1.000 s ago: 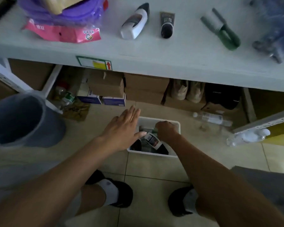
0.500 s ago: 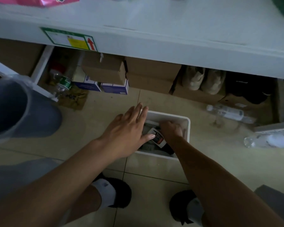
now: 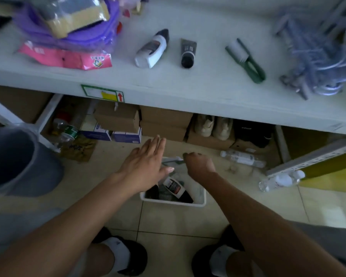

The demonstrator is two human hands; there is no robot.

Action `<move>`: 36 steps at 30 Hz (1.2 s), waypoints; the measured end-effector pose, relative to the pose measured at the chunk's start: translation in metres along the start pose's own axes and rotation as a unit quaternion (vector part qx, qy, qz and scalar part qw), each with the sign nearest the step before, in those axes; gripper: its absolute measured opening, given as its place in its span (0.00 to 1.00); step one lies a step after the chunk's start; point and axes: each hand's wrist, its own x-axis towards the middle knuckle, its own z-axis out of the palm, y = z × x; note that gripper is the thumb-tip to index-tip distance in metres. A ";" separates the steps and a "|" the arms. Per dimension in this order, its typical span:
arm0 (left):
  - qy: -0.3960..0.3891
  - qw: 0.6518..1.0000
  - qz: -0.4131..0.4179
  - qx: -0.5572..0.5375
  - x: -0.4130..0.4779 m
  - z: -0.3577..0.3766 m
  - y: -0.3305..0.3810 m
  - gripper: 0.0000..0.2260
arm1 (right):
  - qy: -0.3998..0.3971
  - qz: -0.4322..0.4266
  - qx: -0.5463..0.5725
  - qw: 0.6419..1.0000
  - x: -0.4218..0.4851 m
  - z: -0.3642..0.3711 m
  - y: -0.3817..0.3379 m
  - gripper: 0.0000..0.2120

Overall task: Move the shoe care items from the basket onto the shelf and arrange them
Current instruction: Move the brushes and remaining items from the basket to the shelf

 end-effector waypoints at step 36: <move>0.318 0.944 0.090 0.004 0.028 -0.166 0.012 0.36 | 0.251 0.125 0.099 0.955 0.022 -0.233 0.108 0.27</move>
